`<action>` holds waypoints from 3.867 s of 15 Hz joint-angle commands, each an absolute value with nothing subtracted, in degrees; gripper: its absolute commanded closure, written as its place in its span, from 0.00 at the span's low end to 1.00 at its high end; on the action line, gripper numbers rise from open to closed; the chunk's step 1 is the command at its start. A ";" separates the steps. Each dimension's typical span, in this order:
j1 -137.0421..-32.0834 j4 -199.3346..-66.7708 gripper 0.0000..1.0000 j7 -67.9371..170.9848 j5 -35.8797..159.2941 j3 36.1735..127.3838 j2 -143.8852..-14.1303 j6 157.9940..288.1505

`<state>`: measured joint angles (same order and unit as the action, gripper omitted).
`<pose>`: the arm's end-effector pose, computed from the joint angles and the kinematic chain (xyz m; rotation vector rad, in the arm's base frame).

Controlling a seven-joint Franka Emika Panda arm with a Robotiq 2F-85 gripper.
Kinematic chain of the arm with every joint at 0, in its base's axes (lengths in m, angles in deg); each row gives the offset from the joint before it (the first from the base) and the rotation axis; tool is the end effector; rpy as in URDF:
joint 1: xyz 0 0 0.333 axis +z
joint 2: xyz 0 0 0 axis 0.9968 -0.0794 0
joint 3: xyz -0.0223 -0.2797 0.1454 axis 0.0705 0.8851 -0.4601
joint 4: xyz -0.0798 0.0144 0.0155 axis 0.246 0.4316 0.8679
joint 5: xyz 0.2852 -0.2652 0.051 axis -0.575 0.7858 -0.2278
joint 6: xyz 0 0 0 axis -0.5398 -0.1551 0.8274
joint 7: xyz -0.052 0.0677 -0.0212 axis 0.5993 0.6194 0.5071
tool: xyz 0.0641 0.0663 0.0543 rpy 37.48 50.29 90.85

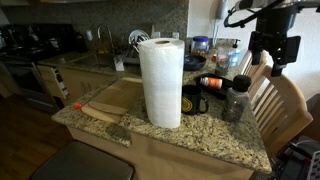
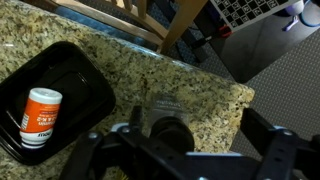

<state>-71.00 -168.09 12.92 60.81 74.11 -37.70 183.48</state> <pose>0.3876 0.1265 0.5330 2.7781 1.3557 -0.2187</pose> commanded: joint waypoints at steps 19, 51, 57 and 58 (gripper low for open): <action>-71.12 -170.54 0.40 17.17 61.20 71.94 -43.15 192.65; -71.18 -169.36 0.03 19.56 61.34 71.51 -43.97 196.15; -70.88 -169.68 0.00 21.74 62.41 70.10 -43.81 205.64; -70.86 -169.68 0.00 21.88 62.48 69.93 -43.86 205.81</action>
<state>-70.76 -169.83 21.88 62.52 70.05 -43.83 205.99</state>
